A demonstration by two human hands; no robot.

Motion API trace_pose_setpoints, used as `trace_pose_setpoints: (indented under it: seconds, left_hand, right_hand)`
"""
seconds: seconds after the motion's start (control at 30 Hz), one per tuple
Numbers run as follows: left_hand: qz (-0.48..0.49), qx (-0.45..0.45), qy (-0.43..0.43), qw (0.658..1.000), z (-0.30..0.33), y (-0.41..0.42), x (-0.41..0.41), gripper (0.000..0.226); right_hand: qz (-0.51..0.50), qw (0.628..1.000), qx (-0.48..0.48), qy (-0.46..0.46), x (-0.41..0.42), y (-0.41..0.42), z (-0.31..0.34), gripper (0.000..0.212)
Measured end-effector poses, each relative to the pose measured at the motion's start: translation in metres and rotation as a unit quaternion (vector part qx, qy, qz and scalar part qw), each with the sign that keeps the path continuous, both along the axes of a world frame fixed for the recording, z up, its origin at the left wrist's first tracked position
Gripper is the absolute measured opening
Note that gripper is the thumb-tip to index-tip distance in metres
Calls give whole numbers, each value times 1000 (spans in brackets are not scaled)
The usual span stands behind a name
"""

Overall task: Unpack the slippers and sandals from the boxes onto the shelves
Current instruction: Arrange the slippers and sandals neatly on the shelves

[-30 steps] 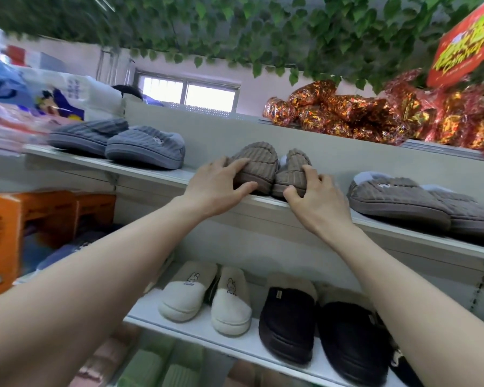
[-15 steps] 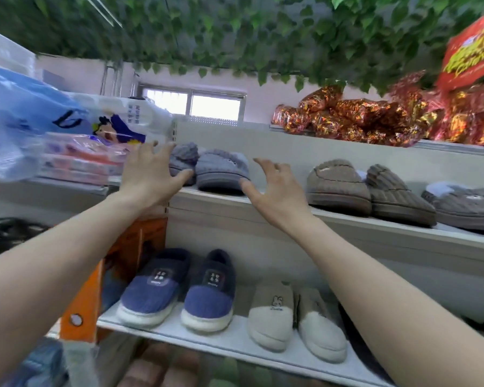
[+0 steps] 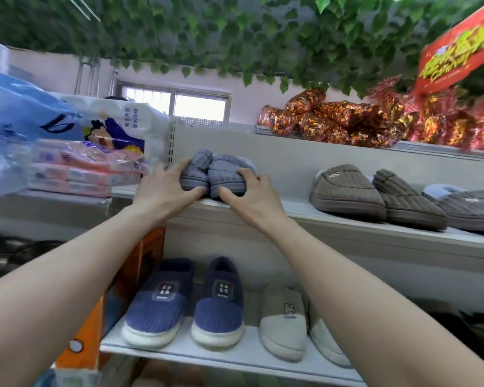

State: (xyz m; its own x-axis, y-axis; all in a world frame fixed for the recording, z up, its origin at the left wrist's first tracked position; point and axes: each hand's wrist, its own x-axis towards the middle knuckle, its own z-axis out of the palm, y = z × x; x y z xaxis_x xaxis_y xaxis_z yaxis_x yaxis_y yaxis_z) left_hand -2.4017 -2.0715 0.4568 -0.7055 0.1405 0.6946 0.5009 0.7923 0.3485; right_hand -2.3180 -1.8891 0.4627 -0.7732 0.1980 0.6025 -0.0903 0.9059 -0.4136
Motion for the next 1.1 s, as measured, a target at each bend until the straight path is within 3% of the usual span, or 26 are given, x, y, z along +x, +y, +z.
trace_pose_setpoints:
  seconds: [0.67, 0.9, 0.97, 1.1]
  left_hand:
    - [-13, -9, 7, 1000, -14, 44, 22, 67]
    - [-193, 34, 194, 961, -100, -10, 32, 55]
    - [-196, 30, 172, 965, -145, -22, 29, 53]
    - [-102, -25, -10, 994, -232, -37, 9, 76]
  right_hand:
    - [-77, 992, 97, 21, 16, 42, -13, 64]
    - [-52, 954, 177, 237, 35, 21, -105, 56]
    - [-36, 963, 164, 212, 34, 8, -157, 55]
    - [-78, 995, 43, -42, 23, -20, -243, 69]
